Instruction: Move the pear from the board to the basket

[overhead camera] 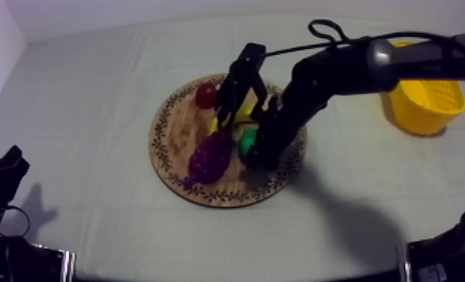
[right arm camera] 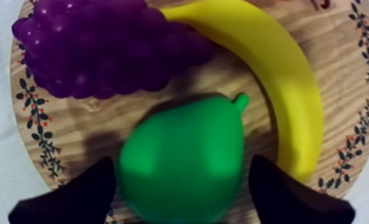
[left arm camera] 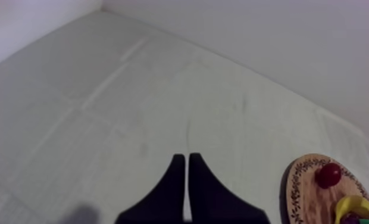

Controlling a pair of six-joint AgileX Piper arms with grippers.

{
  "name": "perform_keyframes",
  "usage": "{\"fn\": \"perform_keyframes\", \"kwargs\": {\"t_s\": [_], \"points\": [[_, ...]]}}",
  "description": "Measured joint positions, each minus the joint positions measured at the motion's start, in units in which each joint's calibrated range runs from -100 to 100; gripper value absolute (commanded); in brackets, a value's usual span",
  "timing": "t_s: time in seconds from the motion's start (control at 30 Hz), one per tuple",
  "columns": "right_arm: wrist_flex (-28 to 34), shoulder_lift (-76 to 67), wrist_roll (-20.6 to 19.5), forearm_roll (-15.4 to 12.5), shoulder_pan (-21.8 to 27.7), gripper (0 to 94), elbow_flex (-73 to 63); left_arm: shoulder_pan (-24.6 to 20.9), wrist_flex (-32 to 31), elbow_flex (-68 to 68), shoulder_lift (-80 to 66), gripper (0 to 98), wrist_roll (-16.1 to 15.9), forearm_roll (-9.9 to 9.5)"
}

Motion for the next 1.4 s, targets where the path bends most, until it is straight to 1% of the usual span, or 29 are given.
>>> {"fn": "perform_keyframes", "kwargs": {"t_s": [0.13,0.33,0.4,0.57,0.63,0.73,0.8,0.97,1.13,1.23,1.33,1.4], "points": [[-0.59,0.13,0.0,-0.06,-0.36,51.5,-0.09,0.0,0.0,0.0,0.0,0.1,0.0,0.0],[-0.78,0.13,0.07,-0.43,-0.84,40.4,-0.02,0.0,0.0,0.0,0.0,0.1,0.0,0.0],[-1.08,0.13,0.23,-0.57,-0.92,38.3,0.22,0.0,0.0,0.0,0.0,0.1,0.0,0.0],[-2.11,-0.33,0.52,-0.74,-1.09,36.5,1.14,0.0,0.0,0.0,0.0,0.1,0.0,0.0],[-1.54,-1.16,0.35,-0.81,-0.98,36.4,1.89,0.0,0.0,0.0,0.0,0.1,0.0,0.0],[-2.41,-3.89,-0.41,0.18,-0.25,36.7,2.97,0.0,0.0,0.0,0.0,0.1,0.0,0.0],[-3.51,-6.37,-1.23,1.38,0.55,36.9,3.63,0.0,0.0,0.0,0.0,0.1,0.0,0.0],[-4.23,-14.95,-4.38,5.49,4.14,37.0,3.22,0.0,0.0,0.0,0.0,0.1,0.0,0.0],[-5.5,-24.22,-9.28,12.43,9.72,37.7,0.47,0.0,0.0,0.0,0.0,0.1,0.0,0.0],[-6.15,-28.55,-13.55,18.05,14.47,38.2,-1.36,0.0,0.0,0.0,0.0,0.1,0.0,0.0],[-6.55,-31.7,-18.96,24.6,19.72,38.5,-2.92,0.0,0.0,0.0,0.0,0.1,0.0,0.0],[-7.01,-32.72,-22.74,28.42,22.92,38.6,-3.08,0.0,0.0,0.0,0.0,0.1,0.0,0.0]]}}
